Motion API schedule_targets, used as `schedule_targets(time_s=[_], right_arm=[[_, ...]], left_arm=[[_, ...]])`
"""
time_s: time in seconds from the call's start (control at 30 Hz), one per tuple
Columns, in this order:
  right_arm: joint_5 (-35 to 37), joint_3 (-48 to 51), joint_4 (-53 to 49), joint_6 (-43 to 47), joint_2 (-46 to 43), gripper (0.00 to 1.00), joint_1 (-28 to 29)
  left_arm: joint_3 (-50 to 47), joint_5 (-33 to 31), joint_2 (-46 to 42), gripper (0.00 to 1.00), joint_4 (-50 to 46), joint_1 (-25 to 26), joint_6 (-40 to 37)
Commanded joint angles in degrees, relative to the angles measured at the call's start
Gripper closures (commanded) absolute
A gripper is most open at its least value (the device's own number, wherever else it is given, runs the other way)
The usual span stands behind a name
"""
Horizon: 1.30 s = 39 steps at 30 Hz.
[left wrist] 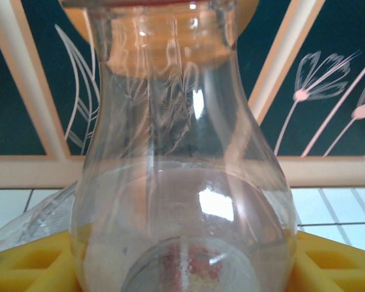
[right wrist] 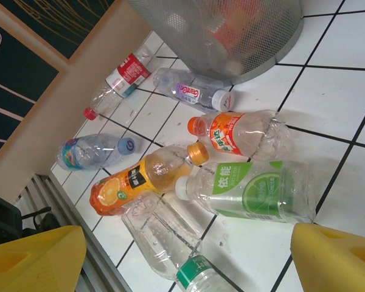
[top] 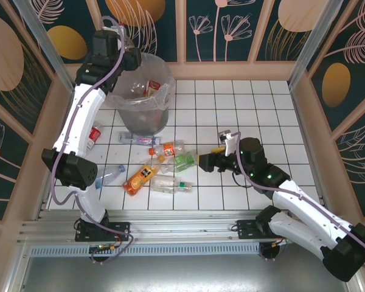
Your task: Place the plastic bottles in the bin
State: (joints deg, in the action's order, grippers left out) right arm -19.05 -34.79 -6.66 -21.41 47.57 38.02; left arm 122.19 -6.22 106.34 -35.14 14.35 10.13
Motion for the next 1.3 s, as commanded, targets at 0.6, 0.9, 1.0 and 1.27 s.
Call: schedule_targets(time_s=[0.6, 0.9, 1.0, 1.27], right_arm=[[2.3, -2.6, 1.1, -0.9, 3.8, 0.12, 2.1], [3.2, -2.7, 1.2, -1.1, 4.1, 0.12, 2.3], [3.3, -2.7, 1.4, -1.3, 4.4, 0.12, 2.4], [5.6, -4.3, -0.7, 1.2, 6.3, 0.12, 3.1]], left_arm=[[1.4, -3.5, 9.9, 0.35, -12.0, -0.1, -8.5], [0.5, 2.1, 10.9, 0.26, -13.2, 0.0, -7.0], [0.7, 2.7, 10.0, 0.21, -12.8, -0.1, -6.1], [1.3, 5.5, 3.7, 0.03, -7.4, 0.0, -0.8]])
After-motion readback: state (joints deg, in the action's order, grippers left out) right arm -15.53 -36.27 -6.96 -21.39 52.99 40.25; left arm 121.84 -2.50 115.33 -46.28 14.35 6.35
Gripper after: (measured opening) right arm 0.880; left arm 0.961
